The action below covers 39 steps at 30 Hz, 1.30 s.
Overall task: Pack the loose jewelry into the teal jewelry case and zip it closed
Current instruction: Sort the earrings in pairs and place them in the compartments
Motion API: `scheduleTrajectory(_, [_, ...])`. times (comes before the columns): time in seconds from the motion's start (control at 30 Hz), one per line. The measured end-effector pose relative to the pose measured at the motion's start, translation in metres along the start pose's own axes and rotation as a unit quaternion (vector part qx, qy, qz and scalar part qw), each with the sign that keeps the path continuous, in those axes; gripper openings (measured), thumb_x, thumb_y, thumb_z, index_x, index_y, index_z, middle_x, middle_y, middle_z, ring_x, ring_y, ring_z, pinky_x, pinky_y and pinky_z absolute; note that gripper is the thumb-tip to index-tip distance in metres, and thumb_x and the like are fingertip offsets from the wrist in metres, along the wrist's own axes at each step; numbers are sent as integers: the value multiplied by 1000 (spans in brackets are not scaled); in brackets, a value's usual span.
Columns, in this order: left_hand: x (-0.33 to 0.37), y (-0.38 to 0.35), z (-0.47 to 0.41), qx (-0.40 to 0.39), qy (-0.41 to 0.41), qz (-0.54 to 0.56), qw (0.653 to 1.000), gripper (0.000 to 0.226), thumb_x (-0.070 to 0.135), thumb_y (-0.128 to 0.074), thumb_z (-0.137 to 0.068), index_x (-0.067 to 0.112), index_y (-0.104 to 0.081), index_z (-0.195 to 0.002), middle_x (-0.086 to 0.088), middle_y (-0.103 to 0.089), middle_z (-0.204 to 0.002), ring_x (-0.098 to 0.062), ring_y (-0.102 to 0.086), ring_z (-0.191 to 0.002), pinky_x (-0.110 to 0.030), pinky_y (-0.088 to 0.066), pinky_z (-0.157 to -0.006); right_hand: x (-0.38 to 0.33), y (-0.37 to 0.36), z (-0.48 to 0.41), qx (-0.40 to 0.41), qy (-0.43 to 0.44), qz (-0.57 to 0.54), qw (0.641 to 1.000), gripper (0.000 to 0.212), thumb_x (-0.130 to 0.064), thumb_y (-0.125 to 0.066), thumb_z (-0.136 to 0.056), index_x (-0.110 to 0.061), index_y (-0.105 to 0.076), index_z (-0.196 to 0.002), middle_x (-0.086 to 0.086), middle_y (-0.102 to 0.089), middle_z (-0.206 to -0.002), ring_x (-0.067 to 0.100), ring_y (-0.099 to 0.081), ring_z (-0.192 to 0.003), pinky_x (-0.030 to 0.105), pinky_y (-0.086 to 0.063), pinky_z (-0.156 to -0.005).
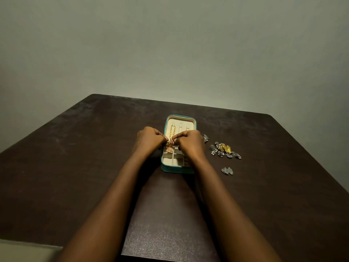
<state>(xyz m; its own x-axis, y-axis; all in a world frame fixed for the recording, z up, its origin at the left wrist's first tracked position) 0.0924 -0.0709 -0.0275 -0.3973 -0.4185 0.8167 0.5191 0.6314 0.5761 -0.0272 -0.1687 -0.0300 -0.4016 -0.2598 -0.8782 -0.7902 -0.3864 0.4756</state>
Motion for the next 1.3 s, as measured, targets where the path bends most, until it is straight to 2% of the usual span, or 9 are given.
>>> scheduleTrajectory(0.17, [2, 2, 4, 25, -8, -56, 998, 19, 22, -64, -86, 17, -73, -102, -5, -70, -107, -11, -56, -84, -25, -42, -71, -4, 2, 4, 13, 31, 60, 998, 20, -4, -59, -80, -11, -76, -88, 9, -73, -102, 21, -64, -103, 31, -53, -86])
scheduleTrajectory(0.23, [1, 1, 3, 30, -4, -67, 997, 19, 23, -64, -87, 17, -73, -102, -6, -70, -109, -12, -56, -86, -25, -43, -72, -3, 1, 4, 14, 28, 65, 997, 21, -6, -58, -80, -10, -76, -89, 9, -73, -102, 22, -64, -103, 34, -54, -85])
scheduleTrajectory(0.4, [6, -2, 4, 28, -26, -94, 995, 22, 23, -64, -87, 13, -72, -105, -8, -69, -109, -18, -62, -100, -30, -49, -78, -3, -1, 6, 8, 28, 67, 997, 21, -7, -57, -82, -10, -76, -92, 10, -72, -104, 22, -64, -104, 29, -51, -82])
scheduleTrajectory(0.73, [12, -5, 7, 17, -32, -139, 990, 22, 18, -61, -83, 12, -73, -100, -11, -71, -102, -24, -64, -96, -37, -54, -84, 2, 0, 4, 12, 19, 47, 999, 20, -5, -58, -80, -11, -76, -86, 11, -73, -100, 23, -64, -102, 33, -52, -86])
scheduleTrajectory(0.87, [12, -6, 7, 25, -33, -124, 991, 18, 17, -66, -82, 12, -74, -97, -9, -72, -101, -20, -64, -97, -34, -54, -84, 2, 0, 4, 14, 20, 46, 999, 20, -6, -57, -81, -11, -76, -87, 10, -73, -100, 22, -64, -102, 33, -52, -86])
scheduleTrajectory(1.0, [9, -10, 6, 24, -43, -95, 994, 13, 13, -72, -79, 10, -73, -91, -5, -70, -99, -11, -59, -86, -24, -45, -71, 1, 1, 6, 8, 23, 53, 998, 22, -6, -56, -81, -12, -76, -88, 9, -73, -100, 22, -64, -102, 30, -51, -83])
scheduleTrajectory(1.1, [3, -8, 4, 29, -26, -59, 997, 10, 12, -72, -79, 10, -70, -89, -4, -69, -95, -9, -57, -83, -21, -41, -70, -3, 0, 8, 3, 36, 60, 998, 23, -9, -55, -83, -15, -76, -91, 7, -72, -105, 21, -63, -103, 27, -49, -83])
scheduleTrajectory(1.23, [-6, -6, 2, 23, 13, 12, 1000, 14, 17, -64, -86, 13, -73, -96, -5, -71, -96, -9, -59, -73, -22, -44, -69, -3, -4, 9, -3, 40, 58, 998, 19, -14, -58, -84, -17, -76, -90, 6, -73, -103, 22, -65, -100, 32, -52, -85])
scheduleTrajectory(1.3, [-9, -6, 0, 12, 24, 33, 999, 15, 16, -63, -87, 13, -73, -98, -4, -71, -96, -6, -57, -68, -19, -45, -62, -2, -4, 7, -12, 31, 42, 999, 20, -13, -56, -85, -13, -75, -91, 8, -72, -103, 23, -65, -101, 31, -52, -84])
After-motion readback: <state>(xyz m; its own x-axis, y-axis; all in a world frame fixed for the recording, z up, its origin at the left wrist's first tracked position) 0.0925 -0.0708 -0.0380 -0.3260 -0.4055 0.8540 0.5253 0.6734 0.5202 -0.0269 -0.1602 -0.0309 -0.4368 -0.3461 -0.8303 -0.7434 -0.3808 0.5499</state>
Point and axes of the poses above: each hand's wrist, its own z-axis away from the middle knuckle, its own y-axis out of the back of the hand, x = y × z, the point moved 9 cm from there along -z, towards the middle knuckle
